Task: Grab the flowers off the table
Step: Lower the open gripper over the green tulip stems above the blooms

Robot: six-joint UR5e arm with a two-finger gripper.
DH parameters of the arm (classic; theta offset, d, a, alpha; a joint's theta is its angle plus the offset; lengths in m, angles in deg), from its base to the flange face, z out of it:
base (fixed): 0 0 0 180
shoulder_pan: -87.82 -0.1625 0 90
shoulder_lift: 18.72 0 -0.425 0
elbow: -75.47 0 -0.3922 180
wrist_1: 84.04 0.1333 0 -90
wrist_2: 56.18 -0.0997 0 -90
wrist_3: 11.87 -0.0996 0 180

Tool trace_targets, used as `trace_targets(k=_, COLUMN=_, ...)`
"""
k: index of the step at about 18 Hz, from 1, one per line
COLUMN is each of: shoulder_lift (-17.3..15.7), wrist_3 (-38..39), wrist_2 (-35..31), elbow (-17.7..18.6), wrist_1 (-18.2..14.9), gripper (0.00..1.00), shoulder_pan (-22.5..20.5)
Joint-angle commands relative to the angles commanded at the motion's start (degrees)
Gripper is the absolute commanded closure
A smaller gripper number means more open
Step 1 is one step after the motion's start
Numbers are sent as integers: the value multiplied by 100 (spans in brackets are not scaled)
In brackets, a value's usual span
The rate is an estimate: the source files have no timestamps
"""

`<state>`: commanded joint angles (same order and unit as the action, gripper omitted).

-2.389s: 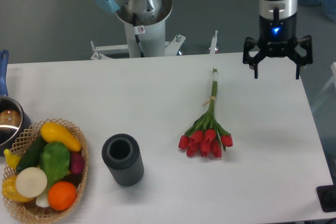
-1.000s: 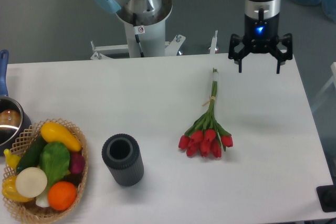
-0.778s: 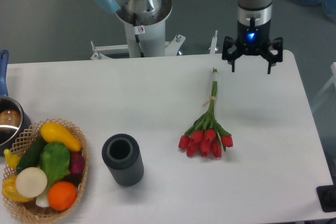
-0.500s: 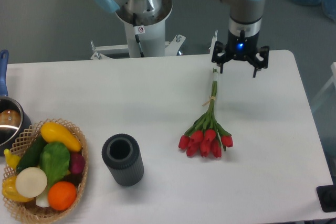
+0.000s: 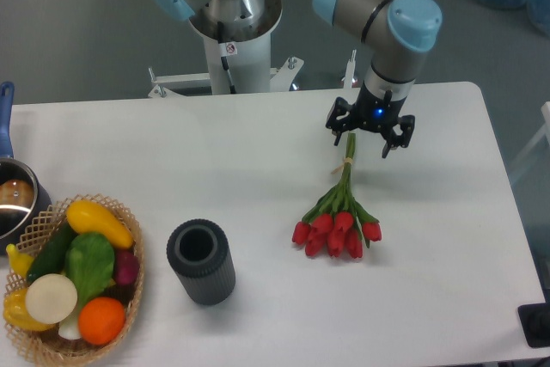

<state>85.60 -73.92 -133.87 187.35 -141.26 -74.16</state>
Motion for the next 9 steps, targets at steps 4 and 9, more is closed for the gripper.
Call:
trace_targets(k=4, shoulder_lift=44, wrist_3=9, wrist_2=70, elbow=18, wrist_1=9, gripper=0, shoulder_pan=0)
trace_targets(k=9, shoulder_lift=211, wrist_3=44, wrist_2=123, elbow=18, wrist_1=26, gripper=0, shoulder_pan=114)
